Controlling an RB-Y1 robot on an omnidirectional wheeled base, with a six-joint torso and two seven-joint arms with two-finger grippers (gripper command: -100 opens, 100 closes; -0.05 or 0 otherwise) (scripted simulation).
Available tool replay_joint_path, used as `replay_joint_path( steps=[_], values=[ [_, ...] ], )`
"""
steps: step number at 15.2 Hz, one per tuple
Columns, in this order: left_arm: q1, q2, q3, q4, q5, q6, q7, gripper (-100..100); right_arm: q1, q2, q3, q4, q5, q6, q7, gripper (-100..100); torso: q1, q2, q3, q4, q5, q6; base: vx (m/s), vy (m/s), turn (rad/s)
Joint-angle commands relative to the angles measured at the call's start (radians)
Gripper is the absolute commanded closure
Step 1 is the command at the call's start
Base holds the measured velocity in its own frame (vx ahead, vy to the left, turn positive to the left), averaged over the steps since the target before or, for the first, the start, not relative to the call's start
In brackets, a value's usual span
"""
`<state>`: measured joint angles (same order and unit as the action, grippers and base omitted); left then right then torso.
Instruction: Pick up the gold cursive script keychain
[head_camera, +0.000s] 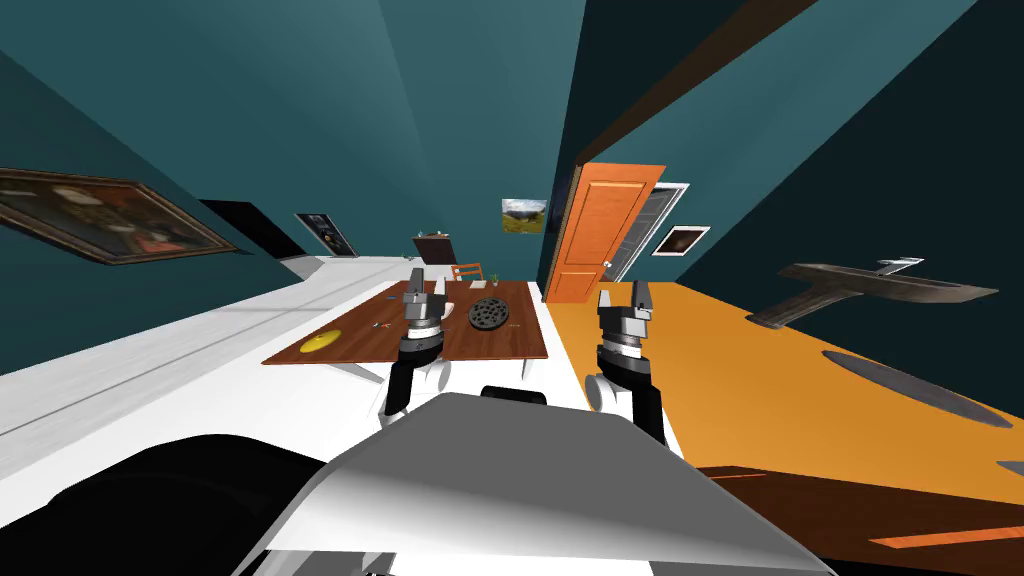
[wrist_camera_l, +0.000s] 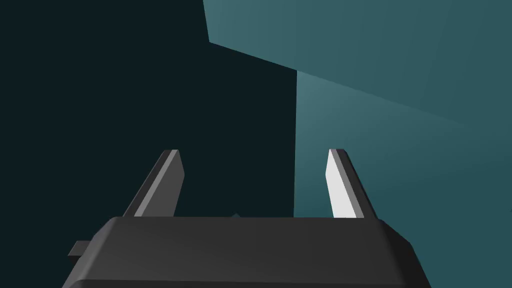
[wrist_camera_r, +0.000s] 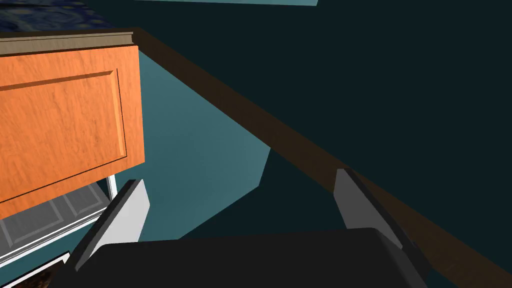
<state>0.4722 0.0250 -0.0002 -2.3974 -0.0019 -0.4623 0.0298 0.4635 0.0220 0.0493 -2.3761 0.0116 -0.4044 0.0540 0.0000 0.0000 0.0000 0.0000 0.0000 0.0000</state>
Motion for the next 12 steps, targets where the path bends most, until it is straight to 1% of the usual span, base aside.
replay_joint_path(
  steps=[1, 2, 4, 6, 7, 8, 9, 10, 11, 12],
  values=[
    [-0.004, 0.043, 0.015, 0.026, 0.01, 0.027, -0.005, -100, 0.0, 0.0, 0.0, 0.0, 0.0, 0.0, 0.0, 0, 0.0, 0.0, 0.0, 0.0, 0.0, 0.0, -0.009, -0.019, -0.103],
    [-0.004, 0.043, 0.015, 0.026, 0.01, 0.027, -0.005, -100, 0.0, 0.0, 0.0, 0.0, 0.0, 0.0, 0.0, 0, -0.001, 0.0, 0.0, 0.0, 0.0, 0.0, -0.015, -0.032, -0.122],
    [-0.01, 0.082, 0.036, 0.065, 0.025, 0.068, -0.013, -100, 0.0, 0.0, 0.0, 0.0, 0.0, 0.0, 0.0, 0, -0.002, 0.001, 0.0, 0.0, 0.0, 0.0, -0.017, -0.042, -0.135],
    [-0.018, 0.121, 0.067, 0.115, 0.046, 0.124, -0.024, -100, 0.0, 0.0, 0.0, 0.0, 0.0, 0.0, 0.0, 0, -0.003, 0.001, 0.0, 0.0, -0.001, 0.001, -0.022, -0.072, -0.215],
    [-0.018, 0.121, 0.067, 0.12, 0.046, 0.124, -0.024, -100, 0.0, 0.0, 0.0, 0.0, 0.0, 0.0, 0.0, 0, -0.005, 0.001, 0.001, 0.0, -0.001, 0.001, -0.035, -0.075, -0.164],
    [-0.022, 0.142, 0.085, 0.152, 0.059, 0.157, -0.031, -100, 0.0, 0.0, 0.0, 0.0, 0.0, 0.0, 0.0, 0, -0.005, 0.002, 0.001, 0.0, -0.001, 0.0, -0.031, -0.072, -0.199],
    [-0.022, 0.142, 0.085, 0.152, 0.059, 0.157, -0.031, -100, 0.0, 0.0, 0.0, 0.0, 0.0, 0.0, 0.0, 0, -0.005, 0.002, 0.001, 0.0, -0.001, 0.001, -0.02, -0.061, -0.142],
    [-0.028, 0.162, 0.104, 0.185, 0.072, 0.194, -0.038, -100, 0.0, 0.0, 0.0, 0.0, 0.0, 0.0, 0.0, 0, -0.005, 0.002, 0.001, 0.0, -0.001, 0.0, -0.017, -0.062, -0.165],
    [-0.028, 0.162, 0.104, 0.188, 0.072, 0.194, -0.038, -100, 0.0, 0.0, 0.0, 0.0, 0.0, 0.0, 0.0, 0, -0.004, 0.002, 0.001, 0.0, -0.001, 0.0, -0.014, -0.056, -0.128],
    [-0.033, 0.182, 0.126, 0.217, 0.087, 0.225, -0.045, -100, 0.0, 0.0, 0.0, 0.0, 0.0, 0.0, 0.0, 0, -0.004, 0.002, 0.001, 0.0, -0.001, 0.0, -0.007, -0.06, -0.188]
  ],
)
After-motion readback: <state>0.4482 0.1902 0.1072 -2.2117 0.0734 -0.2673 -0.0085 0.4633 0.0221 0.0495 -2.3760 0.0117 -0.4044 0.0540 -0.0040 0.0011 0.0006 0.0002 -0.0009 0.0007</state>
